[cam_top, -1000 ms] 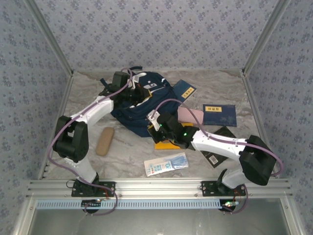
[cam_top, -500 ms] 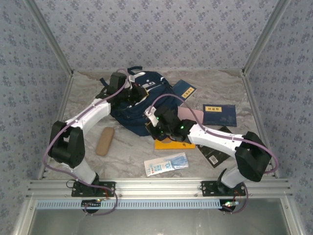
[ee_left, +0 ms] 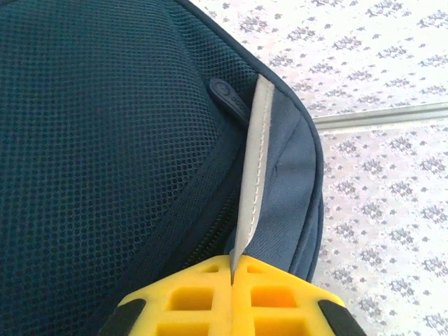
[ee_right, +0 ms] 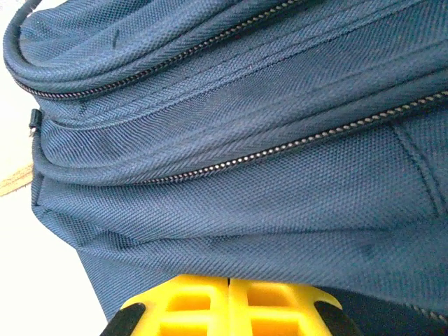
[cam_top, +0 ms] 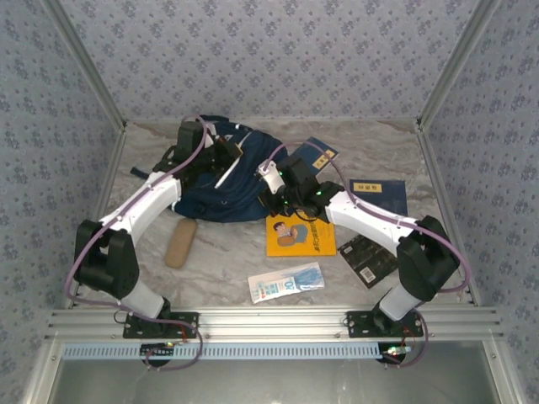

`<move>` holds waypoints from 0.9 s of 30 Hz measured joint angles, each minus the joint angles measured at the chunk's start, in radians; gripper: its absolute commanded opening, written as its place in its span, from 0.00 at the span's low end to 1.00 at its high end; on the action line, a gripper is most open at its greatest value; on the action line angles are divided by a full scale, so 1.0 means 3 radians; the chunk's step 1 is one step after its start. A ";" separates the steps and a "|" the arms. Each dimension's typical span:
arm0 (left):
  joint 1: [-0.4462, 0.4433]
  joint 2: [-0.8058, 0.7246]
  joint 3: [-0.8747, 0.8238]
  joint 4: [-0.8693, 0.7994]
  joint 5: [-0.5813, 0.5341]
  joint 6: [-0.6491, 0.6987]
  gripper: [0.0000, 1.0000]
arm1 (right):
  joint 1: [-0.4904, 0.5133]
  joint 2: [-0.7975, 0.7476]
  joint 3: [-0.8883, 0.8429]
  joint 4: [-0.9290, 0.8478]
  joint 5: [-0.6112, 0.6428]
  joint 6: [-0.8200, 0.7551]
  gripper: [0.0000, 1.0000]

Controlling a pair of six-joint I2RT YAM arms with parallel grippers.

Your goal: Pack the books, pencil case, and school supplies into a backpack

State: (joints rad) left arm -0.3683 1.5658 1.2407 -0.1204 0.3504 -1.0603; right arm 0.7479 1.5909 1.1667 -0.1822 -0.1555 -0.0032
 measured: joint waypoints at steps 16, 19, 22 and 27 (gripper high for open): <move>0.0047 0.0262 0.0022 0.0149 -0.0071 -0.0455 0.00 | 0.0158 -0.0258 -0.0477 0.0284 0.0003 -0.0031 0.00; 0.0046 0.0262 0.0022 0.0144 -0.0083 -0.0470 0.00 | 0.0223 -0.0257 -0.0450 0.0275 0.0036 -0.0031 0.00; 0.0043 0.0267 0.0022 0.0142 -0.0084 -0.0479 0.00 | 0.0264 -0.0254 -0.0399 0.0267 0.0023 -0.0024 0.00; 0.0043 0.0267 0.0022 0.0142 -0.0085 -0.0481 0.00 | 0.0197 -0.0253 -0.0384 0.0256 -0.0150 0.0037 0.03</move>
State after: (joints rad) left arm -0.3553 1.6459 1.2472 -0.0776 0.3248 -1.2045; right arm 0.8070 1.5150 1.0515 -0.1055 -0.2005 0.0078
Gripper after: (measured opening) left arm 0.041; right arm 0.048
